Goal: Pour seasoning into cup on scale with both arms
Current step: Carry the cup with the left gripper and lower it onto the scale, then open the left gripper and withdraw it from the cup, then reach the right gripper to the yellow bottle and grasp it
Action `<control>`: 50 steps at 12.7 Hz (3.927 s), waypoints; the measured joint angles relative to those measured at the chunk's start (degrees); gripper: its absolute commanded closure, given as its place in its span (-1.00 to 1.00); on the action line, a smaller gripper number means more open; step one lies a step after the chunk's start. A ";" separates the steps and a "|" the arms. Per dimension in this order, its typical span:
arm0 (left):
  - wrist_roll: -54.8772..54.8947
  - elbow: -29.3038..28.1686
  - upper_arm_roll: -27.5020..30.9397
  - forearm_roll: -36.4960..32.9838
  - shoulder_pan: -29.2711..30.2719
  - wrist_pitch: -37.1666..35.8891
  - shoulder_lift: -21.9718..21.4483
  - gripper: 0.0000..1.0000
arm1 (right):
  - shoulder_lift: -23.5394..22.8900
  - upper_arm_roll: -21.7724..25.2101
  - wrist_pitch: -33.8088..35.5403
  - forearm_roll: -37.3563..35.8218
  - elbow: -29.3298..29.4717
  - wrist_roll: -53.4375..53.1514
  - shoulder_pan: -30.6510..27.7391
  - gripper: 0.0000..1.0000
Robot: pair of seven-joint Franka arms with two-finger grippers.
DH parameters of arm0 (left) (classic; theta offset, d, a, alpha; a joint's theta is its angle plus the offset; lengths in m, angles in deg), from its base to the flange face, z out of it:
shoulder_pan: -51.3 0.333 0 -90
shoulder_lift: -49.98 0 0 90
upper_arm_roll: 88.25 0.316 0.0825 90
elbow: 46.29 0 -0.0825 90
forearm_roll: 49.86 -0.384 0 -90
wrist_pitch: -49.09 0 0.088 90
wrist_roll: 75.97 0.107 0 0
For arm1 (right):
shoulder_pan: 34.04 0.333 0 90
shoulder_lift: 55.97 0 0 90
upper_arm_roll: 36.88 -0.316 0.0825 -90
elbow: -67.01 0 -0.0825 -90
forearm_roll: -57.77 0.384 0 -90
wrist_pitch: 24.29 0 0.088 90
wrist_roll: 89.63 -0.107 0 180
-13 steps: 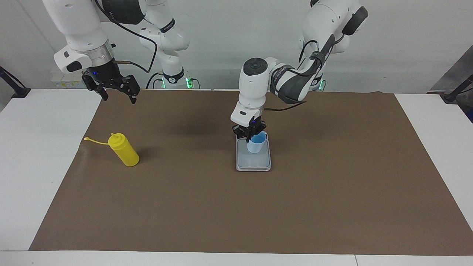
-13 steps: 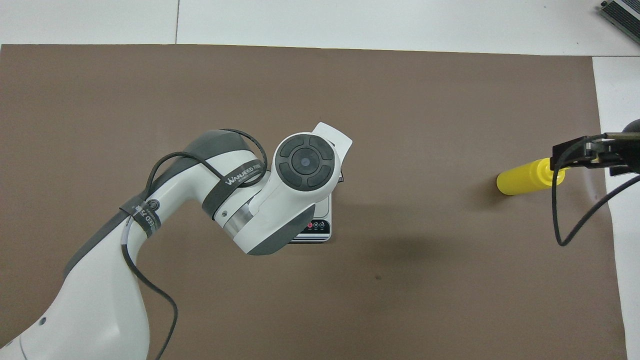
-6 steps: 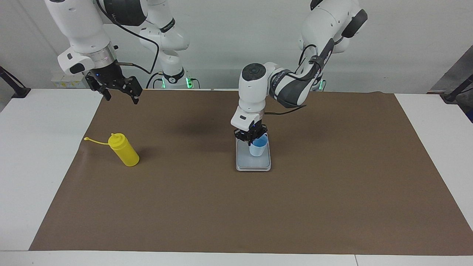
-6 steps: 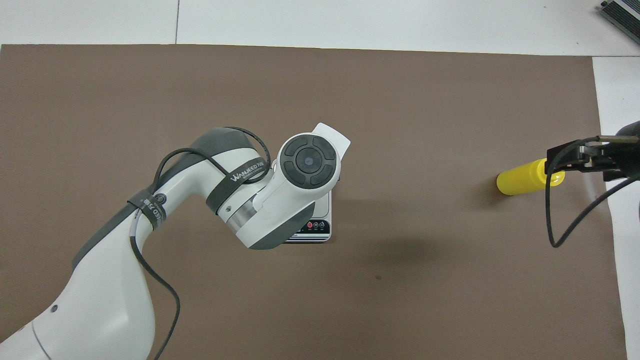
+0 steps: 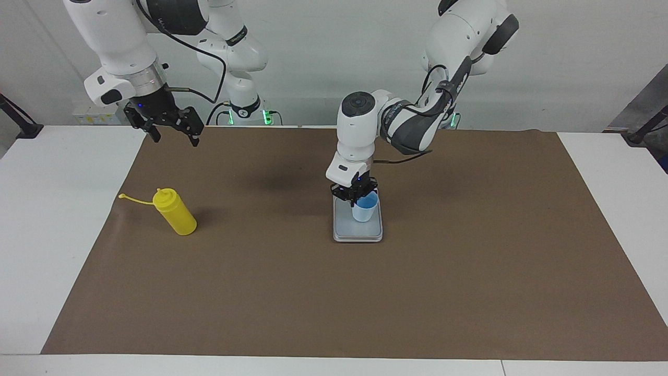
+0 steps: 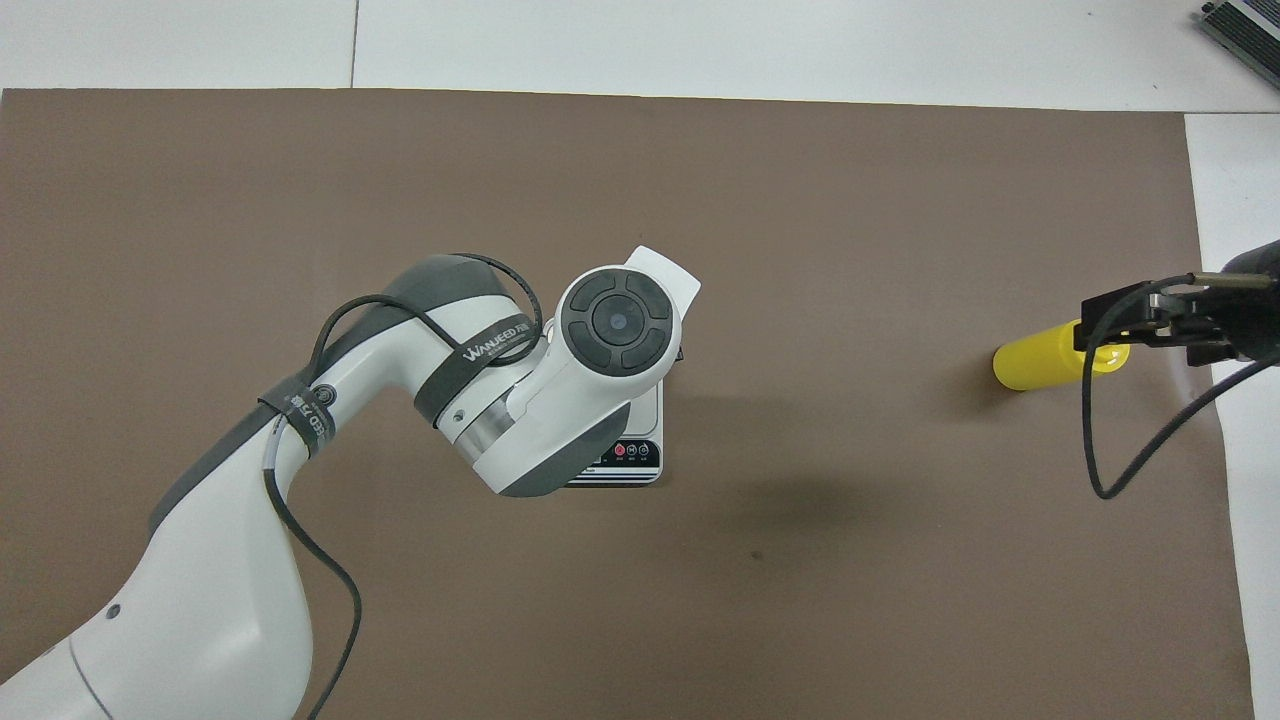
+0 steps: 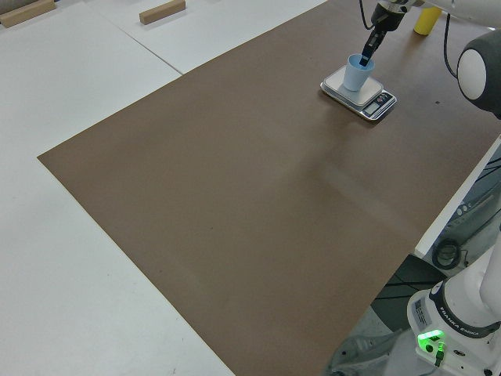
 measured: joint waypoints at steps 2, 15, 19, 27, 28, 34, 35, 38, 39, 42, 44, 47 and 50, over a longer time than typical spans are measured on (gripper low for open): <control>-0.02 0.04 0.00 -0.01 0.00 -0.02 0.01 -0.19 | 0.00 0.00 -0.38 0.00 0.00 0.00 0.00 -1.00; 5.83 23.59 -2.45 0.37 0.29 -31.24 0.30 -0.22 | 0.01 0.01 -0.64 0.00 -0.04 0.00 -0.48 -1.00; 17.88 29.83 -1.36 2.97 4.12 -39.82 -1.07 -0.22 | 0.54 0.05 -2.73 0.00 -2.52 2.38 -2.87 -1.00; 55.39 29.32 32.06 20.28 6.34 -45.19 -13.59 -0.23 | 8.48 0.62 -21.85 8.01 -23.65 30.60 -14.73 -1.00; 58.54 27.99 34.04 20.42 6.33 -44.78 -14.23 -0.23 | 9.15 0.67 -23.51 9.58 -25.69 34.34 -15.94 -1.00; 62.79 9.07 37.89 20.71 6.26 -26.68 -21.58 -0.22 | 9.71 0.85 -31.80 25.52 -34.86 63.46 -23.97 -1.00; 62.79 5.55 38.04 20.71 6.25 -23.93 -22.89 -0.22 | 9.33 0.90 -32.26 28.68 -35.85 68.56 -25.18 -1.00; 64.14 -0.35 38.32 20.71 6.25 -18.84 -24.50 -0.25 | 4.95 1.03 -34.07 40.46 -37.81 87.05 -29.52 -1.00; 64.73 -2.01 38.41 20.72 6.27 -17.56 -24.66 -0.25 | 2.97 1.10 -34.10 43.31 -37.87 91.52 -30.63 -1.00; 65.16 -8.76 38.82 20.71 7.00 -12.06 -26.04 -0.26 | -0.71 1.11 -34.34 50.90 -37.86 101.43 -31.11 -1.00; 65.45 -12.66 38.96 20.72 7.76 -8.72 -27.45 -0.32 | -2.07 1.08 -34.36 54.60 -37.86 105.86 -30.96 -1.00; 65.56 -14.01 38.69 20.72 7.86 -8.10 -28.77 -0.57 | -4.89 0.96 -34.34 60.49 -37.95 113.73 -30.82 -1.00; 65.57 -14.05 37.67 20.73 7.85 -7.61 -28.95 -0.78 | -8.80 0.82 -33.62 65.97 -37.99 121.18 -30.79 -1.00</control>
